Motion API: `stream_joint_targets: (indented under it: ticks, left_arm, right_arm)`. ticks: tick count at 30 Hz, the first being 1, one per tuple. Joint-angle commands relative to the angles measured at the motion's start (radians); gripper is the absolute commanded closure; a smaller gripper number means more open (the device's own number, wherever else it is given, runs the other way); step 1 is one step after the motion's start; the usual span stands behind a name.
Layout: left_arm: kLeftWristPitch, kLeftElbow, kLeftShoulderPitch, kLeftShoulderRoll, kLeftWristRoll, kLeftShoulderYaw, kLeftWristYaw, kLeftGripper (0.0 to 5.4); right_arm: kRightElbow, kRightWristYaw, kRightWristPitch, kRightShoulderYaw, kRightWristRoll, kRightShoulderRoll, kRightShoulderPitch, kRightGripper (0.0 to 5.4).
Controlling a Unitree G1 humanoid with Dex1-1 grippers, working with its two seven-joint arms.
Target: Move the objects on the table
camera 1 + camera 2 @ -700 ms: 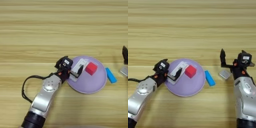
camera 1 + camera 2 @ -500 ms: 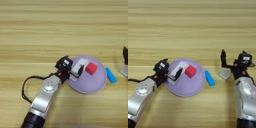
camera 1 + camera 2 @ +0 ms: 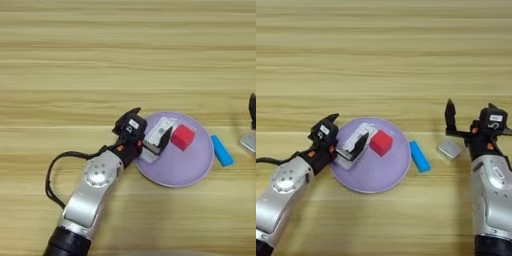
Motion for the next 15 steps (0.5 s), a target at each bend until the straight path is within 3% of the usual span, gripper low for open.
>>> stream_joint_targets:
  ticks: [1, 15]
  left_arm:
    - [-0.013, -0.013, 0.01, 0.0, -0.014, -0.008, -0.022, 0.01]
    - [-0.018, 0.05, -0.021, -0.031, -0.015, -0.055, -0.044, 0.01]
  right_arm:
    - [0.009, -0.006, -0.012, -0.005, -0.007, -0.008, -0.013, 0.0]
    - [0.006, -0.009, -0.001, 0.001, -0.009, -0.006, -0.02, 0.0]
